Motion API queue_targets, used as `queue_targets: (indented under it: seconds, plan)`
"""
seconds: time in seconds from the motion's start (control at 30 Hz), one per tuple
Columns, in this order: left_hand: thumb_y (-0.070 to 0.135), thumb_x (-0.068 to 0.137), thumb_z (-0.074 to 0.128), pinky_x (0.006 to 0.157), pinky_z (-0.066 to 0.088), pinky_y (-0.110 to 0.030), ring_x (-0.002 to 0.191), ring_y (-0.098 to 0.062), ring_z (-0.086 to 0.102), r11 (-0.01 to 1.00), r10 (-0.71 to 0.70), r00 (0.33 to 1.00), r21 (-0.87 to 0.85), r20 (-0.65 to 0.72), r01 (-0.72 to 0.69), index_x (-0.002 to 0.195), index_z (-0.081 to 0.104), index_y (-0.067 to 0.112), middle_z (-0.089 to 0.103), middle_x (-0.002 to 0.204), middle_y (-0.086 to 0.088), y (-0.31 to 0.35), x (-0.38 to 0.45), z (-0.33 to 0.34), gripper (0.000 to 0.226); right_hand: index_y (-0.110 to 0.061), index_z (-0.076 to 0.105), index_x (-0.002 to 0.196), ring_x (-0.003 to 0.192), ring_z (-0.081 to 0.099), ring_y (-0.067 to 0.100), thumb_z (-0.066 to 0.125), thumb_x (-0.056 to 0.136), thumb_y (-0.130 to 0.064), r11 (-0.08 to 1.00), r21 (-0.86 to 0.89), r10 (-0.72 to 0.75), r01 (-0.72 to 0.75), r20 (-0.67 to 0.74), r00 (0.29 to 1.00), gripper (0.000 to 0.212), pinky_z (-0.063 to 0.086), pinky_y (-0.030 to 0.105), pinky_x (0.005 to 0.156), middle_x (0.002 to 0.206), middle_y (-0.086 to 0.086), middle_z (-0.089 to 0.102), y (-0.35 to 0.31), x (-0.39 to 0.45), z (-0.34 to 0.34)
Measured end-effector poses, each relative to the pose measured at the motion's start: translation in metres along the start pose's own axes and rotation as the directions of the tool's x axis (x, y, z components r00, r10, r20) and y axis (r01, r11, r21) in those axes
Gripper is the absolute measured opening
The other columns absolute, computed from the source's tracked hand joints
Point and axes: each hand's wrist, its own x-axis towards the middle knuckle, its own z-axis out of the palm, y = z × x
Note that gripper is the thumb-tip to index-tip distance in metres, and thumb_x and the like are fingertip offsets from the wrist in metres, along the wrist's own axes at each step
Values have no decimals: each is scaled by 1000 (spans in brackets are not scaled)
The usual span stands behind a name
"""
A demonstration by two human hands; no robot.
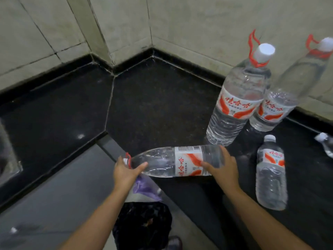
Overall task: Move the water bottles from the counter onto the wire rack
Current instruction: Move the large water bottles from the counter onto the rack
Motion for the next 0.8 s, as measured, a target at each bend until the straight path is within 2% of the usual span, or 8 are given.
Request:
queue_targets:
  seconds: [0.07, 0.13, 0.23, 0.33, 0.4, 0.6, 0.73, 0.8]
  plan:
    - [27, 60, 85, 100, 41, -42, 119, -37, 48, 999, 0, 999, -39, 41, 2, 130, 35, -6, 50, 131, -23, -9, 6, 0, 93, -20, 34, 140, 124, 40, 29, 80, 68, -22, 1000, -6, 24, -24, -25, 999, 86, 33, 31, 95, 133, 17, 40, 3, 1, 3]
    - [26, 53, 87, 91, 46, -42, 110, -40, 53, 999, 39, 997, -35, 72, -36, 127, 37, -3, 55, 118, -26, -17, 6, 0, 94, -21, 31, 141, 126, 40, 29, 82, 65, -18, 1000, -12, 28, -28, -25, 999, 92, 35, 39, 101, 134, 15, 40, 5, -3, 3]
    - [4, 57, 85, 70, 45, -21, 83, -25, 57, 990, 107, 993, -95, 42, -103, 97, 52, 19, 60, 89, -6, -21, 1, 0, 54, -20, 31, 141, 128, 40, 28, 83, 64, -16, 999, 2, 45, -45, -43, 998, 93, 35, 43, 105, 137, 12, 38, 4, -9, 3]
    - [2, 57, 84, 67, 43, -19, 73, -12, 50, 978, 142, 989, -158, 35, -135, 77, 44, 30, 53, 78, 6, -14, 2, 0, 53, -15, 32, 141, 131, 37, 28, 82, 65, -17, 997, 18, 78, -77, -69, 995, 91, 33, 42, 107, 141, 12, 36, 0, -8, 5]
    - [6, 57, 85, 66, 44, -22, 70, -15, 50, 977, 140, 990, -166, 32, -133, 76, 47, 25, 56, 77, 0, -10, 7, -1, 47, -13, 34, 140, 131, 38, 29, 82, 64, -18, 995, 22, 99, -97, -87, 991, 91, 33, 41, 107, 142, 14, 36, -4, -8, 5]
    - [7, 61, 82, 50, 40, -6, 57, -11, 47, 964, 227, 969, -164, 94, -210, 78, 55, 4, 53, 62, 0, 7, 0, 2, 32, -10, 39, 137, 126, 44, 29, 83, 62, -23, 984, 57, 177, -169, -189, 966, 88, 36, 40, 106, 139, 16, 44, 0, -31, -17]
    - [0, 63, 79, 53, 39, -1, 50, 7, 51, 915, 360, 921, -248, 150, -317, 79, 54, 4, 52, 63, 4, 44, -22, 13, 30, -9, 41, 136, 127, 43, 27, 83, 63, -18, 984, 123, 165, -132, -323, 932, 84, 35, 37, 104, 139, 14, 44, -3, -54, -57]
    - [3, 63, 80, 54, 39, -2, 52, 8, 49, 889, 427, 884, -266, 188, -373, 76, 53, 7, 53, 64, 3, 65, -42, 24, 30, -10, 42, 135, 125, 45, 27, 84, 62, -18, 984, 130, 166, -123, -411, 896, 85, 37, 38, 102, 137, 13, 46, -2, -74, -88]
